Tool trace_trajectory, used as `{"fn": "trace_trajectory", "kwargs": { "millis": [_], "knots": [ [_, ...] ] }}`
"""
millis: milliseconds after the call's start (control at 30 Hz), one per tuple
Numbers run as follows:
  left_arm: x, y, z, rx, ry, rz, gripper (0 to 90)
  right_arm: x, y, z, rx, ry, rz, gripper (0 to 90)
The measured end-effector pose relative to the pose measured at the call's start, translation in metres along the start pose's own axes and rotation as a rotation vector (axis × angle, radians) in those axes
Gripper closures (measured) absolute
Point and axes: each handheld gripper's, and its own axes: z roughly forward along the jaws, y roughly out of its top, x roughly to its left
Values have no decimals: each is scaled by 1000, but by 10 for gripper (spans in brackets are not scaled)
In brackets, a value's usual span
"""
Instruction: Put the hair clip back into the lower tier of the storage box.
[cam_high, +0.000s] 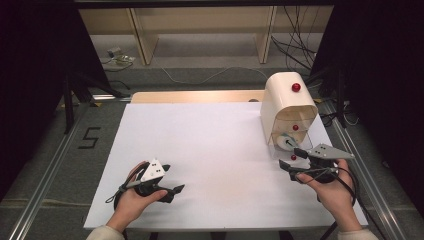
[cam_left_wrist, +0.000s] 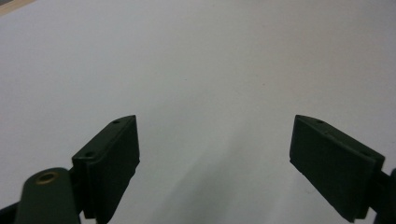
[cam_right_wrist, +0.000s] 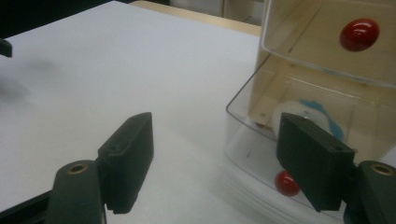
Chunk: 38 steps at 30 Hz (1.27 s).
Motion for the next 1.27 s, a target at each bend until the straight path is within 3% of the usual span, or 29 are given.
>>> {"fn": "trace_trajectory", "kwargs": {
  "millis": [500, 867, 1267],
  "knots": [
    [-1, 0, 0, -1, -2, -2, 161, 13, -32, 1, -3, 73, -41, 272],
    [-4, 0, 1, -1, -7, 7, 161, 19, -49, 2, 3, 101, -48, 273],
    [-6, 2, 3, 2, -19, 7, 161, 20, -53, 3, -6, 109, -51, 272]
  ]
}}
